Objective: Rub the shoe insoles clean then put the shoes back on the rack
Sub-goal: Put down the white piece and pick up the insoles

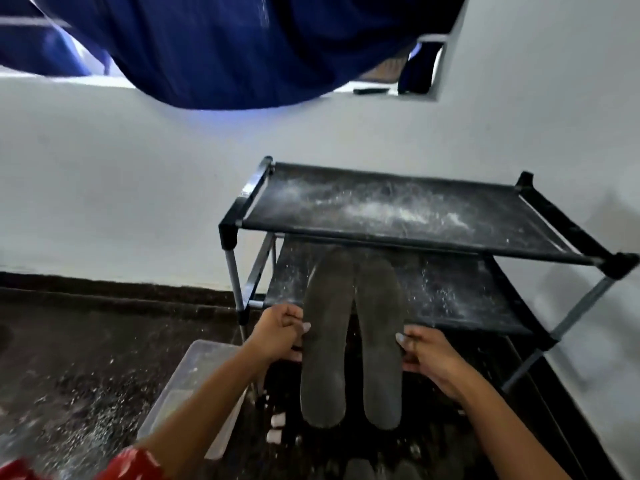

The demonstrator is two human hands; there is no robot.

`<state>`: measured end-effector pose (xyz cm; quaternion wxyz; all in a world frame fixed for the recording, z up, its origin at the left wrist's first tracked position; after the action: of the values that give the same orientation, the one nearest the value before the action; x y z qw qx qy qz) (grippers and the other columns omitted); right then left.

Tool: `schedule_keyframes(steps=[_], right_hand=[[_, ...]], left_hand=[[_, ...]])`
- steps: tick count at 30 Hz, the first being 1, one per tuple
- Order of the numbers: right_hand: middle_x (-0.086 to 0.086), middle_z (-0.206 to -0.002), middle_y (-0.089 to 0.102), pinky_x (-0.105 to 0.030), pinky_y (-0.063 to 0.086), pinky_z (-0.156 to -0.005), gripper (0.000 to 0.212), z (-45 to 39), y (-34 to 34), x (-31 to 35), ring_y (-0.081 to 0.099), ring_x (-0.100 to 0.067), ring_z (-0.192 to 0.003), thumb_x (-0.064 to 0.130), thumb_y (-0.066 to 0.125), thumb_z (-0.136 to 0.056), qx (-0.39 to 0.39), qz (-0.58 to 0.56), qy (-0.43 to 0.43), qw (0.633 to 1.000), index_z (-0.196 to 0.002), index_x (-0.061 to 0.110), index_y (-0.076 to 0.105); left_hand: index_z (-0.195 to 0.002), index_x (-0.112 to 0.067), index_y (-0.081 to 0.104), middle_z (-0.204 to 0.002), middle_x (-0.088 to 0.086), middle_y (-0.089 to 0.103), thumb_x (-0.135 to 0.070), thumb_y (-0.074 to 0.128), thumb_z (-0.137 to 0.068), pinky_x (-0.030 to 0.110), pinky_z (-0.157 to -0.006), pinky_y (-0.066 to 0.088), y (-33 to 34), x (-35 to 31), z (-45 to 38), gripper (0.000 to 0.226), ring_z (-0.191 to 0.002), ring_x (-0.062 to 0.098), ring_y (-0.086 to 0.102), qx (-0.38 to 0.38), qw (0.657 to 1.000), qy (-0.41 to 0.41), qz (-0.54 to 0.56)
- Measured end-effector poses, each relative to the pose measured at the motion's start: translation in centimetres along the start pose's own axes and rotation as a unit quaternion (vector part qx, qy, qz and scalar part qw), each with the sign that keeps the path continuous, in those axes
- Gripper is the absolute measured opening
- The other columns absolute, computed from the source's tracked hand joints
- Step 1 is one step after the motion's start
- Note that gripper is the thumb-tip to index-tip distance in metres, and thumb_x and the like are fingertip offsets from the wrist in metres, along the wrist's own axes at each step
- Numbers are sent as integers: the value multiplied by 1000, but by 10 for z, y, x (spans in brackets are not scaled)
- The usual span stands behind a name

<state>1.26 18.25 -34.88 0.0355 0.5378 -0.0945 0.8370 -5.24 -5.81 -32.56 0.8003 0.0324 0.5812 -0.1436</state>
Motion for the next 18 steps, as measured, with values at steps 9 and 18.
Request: schedule_keyframes(steps=[9,18], right_hand=[[-10,-103,68,-45,50,-92,13,-109,3,49,63,-26,-98,15,61,-89,-114,31,-61,991,-98,8,68],[-12,-126,60,-32,42,-99,34,-150,6,51,55,-27,-116,19,60,-91,-182,123,-55,974,-122,5,60]], left_hand=[[-82,-13,49,-70,8,52,2,54,-90,32,-49,51,0,-50,-104,18,-58,18,55,-51,998,-13,-23],[-73,-9,49,-70,10,54,0,54,-92,32,-51,53,-24,-26,-154,22,-59,19,55,-94,991,-58,-70]])
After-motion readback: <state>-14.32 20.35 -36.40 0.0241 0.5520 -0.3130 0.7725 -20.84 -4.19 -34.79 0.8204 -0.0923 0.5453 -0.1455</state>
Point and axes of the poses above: each hand's wrist, its own z-axis away from the middle knuckle, its own y-axis out of the palm, x = y × z, the point moved 9 cm from there along -z, towards the middle knuckle
